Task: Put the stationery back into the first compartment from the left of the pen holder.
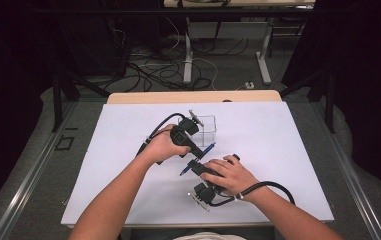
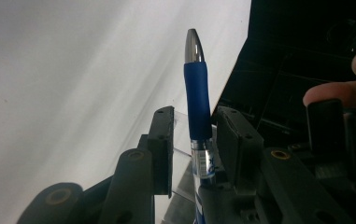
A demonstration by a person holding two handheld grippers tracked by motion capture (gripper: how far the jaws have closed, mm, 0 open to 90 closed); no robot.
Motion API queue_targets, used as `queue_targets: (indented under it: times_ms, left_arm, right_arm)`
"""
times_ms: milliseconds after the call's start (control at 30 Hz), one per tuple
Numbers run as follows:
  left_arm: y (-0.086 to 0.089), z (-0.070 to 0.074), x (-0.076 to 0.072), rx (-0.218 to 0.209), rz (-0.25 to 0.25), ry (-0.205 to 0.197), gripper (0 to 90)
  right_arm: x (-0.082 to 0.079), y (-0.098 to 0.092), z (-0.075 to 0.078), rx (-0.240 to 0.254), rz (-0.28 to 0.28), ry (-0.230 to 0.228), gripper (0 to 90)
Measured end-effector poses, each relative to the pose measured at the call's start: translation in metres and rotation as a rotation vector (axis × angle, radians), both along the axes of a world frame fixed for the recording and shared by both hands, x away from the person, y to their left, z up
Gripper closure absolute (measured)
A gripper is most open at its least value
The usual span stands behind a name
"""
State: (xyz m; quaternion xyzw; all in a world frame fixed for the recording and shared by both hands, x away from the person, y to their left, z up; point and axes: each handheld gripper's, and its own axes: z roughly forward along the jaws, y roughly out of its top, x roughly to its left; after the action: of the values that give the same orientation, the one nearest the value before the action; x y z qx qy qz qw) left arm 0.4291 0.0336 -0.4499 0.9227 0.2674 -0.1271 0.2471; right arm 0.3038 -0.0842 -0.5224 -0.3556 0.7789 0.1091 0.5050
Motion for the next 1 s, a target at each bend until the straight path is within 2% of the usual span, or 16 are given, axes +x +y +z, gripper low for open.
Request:
queue_targets:
  times_ms: [100,167,200,400,567,633,700,733,767,800,833,967,1000]
  left_arm:
    - [-0.001,-0.001,0.000,-0.005,-0.001,0.002,79.3]
    - [-0.002,-0.002,0.000,-0.011,0.004,0.001,79.2]
    - [-0.003,-0.002,0.000,-0.010,0.003,0.003,79.2]
    - [-0.003,-0.003,0.001,-0.001,-0.010,0.001,79.2]
    - [-0.002,-0.004,0.000,-0.008,0.004,-0.001,79.1]
    - [-0.001,-0.004,0.000,-0.009,0.004,0.002,79.0]
    - [0.000,-0.004,-0.001,-0.024,0.028,-0.002,78.9]
    - [0.002,-0.003,-0.001,-0.024,0.020,-0.008,78.8]
    - [0.003,-0.002,-0.001,-0.036,0.034,-0.015,78.5]
    - [0.005,-0.001,-0.002,-0.047,0.043,-0.028,77.5]
    - [0.008,0.000,-0.003,-0.060,0.056,-0.043,75.2]
    - [0.021,0.007,-0.006,-0.116,0.117,-0.097,66.1]
    - [0.025,0.009,-0.006,-0.124,0.129,-0.125,64.6]
  right_arm:
    - [0.001,0.000,-0.001,-0.012,0.000,-0.007,67.9]
    - [0.003,0.003,-0.001,-0.045,0.048,-0.030,69.6]
    - [0.003,0.004,-0.002,-0.052,0.049,-0.035,70.7]
    - [0.003,0.004,-0.003,-0.056,0.054,-0.057,78.2]
    - [0.003,0.006,-0.002,-0.072,0.047,-0.052,79.0]
    - [0.004,0.007,-0.002,-0.065,0.053,-0.059,79.1]
    - [0.004,0.007,-0.003,-0.051,0.053,-0.071,79.2]
    - [0.004,0.007,-0.002,-0.043,0.059,-0.082,79.2]
    - [0.005,0.007,-0.002,-0.037,0.068,-0.093,79.3]
    - [0.004,0.009,0.001,-0.075,0.043,-0.059,79.3]
    - [0.005,0.009,0.003,-0.073,0.038,-0.050,79.3]
    - [0.005,0.012,0.009,-0.064,0.048,-0.063,79.3]
    - [0.005,0.013,0.010,-0.061,0.048,-0.065,79.3]
